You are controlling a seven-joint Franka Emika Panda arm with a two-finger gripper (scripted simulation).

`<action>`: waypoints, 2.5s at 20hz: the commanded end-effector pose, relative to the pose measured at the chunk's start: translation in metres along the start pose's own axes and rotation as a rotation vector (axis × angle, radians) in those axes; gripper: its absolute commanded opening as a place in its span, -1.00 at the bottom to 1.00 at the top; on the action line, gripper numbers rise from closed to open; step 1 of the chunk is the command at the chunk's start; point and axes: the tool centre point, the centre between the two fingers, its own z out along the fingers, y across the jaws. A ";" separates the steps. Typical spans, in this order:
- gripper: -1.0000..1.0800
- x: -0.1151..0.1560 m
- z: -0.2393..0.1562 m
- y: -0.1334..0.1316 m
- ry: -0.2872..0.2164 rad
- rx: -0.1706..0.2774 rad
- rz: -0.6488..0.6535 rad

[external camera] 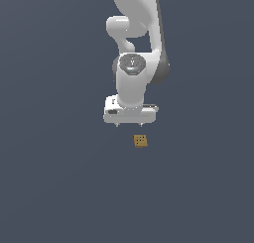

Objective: Pick up the object and move it to a goal position.

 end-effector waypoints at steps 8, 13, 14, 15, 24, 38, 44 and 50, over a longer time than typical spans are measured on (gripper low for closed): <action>0.92 -0.001 0.003 0.017 -0.014 -0.001 0.025; 0.92 -0.002 0.003 0.024 -0.020 -0.001 0.026; 0.92 -0.002 0.003 0.024 -0.020 -0.001 0.026; 0.92 -0.002 0.003 0.023 -0.019 -0.001 0.027; 0.92 -0.001 0.008 0.018 -0.017 0.002 0.101; 0.92 0.003 0.027 0.000 -0.011 0.013 0.412; 0.92 0.004 0.037 -0.009 -0.009 0.018 0.568; 0.92 0.005 0.046 -0.017 -0.006 0.022 0.725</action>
